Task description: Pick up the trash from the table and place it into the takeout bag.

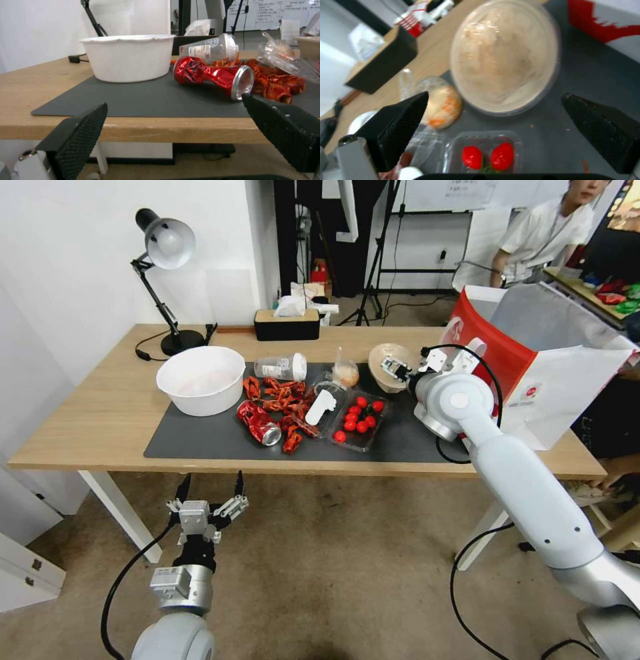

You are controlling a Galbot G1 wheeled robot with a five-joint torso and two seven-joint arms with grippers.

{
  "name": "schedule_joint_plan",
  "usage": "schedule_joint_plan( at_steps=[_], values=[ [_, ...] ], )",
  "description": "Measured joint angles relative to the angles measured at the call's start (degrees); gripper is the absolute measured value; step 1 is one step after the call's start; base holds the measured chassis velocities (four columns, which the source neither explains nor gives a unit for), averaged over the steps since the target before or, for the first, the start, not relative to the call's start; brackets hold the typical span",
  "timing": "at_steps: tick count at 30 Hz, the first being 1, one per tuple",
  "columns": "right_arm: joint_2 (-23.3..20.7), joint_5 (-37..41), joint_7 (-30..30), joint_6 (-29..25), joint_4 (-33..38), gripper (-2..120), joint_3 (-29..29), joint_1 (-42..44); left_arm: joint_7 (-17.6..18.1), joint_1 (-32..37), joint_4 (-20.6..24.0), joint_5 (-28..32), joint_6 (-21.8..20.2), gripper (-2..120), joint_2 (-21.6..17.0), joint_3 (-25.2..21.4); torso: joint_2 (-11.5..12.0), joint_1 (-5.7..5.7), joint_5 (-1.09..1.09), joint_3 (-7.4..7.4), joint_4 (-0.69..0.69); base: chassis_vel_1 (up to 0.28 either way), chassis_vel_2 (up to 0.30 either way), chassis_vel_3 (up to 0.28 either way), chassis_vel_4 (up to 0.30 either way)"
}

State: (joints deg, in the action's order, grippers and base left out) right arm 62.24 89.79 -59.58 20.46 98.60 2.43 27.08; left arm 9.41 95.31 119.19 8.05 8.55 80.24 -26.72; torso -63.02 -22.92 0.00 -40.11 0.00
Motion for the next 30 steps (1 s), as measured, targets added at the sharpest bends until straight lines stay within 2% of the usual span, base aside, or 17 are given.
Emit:
schedule_joint_plan(
  at_steps=[8,30],
  values=[
    [1.2,1.3,-3.0,0.8,-2.6,100,0.4,-1.2,0.1,0.0,0.0,0.1,0.0,100,-0.1,0.0,0.0,0.0,0.0,0.01,0.0,0.0,0.0,0.0,0.0],
    [4.6,1.4,-3.7,1.2,-13.3,100,0.6,-5.0,0.3,-0.1,0.0,0.2,0.0,100,-0.5,-0.1,0.0,0.01,0.0,0.0,-0.01,0.0,0.0,0.0,0.0]
  ],
)
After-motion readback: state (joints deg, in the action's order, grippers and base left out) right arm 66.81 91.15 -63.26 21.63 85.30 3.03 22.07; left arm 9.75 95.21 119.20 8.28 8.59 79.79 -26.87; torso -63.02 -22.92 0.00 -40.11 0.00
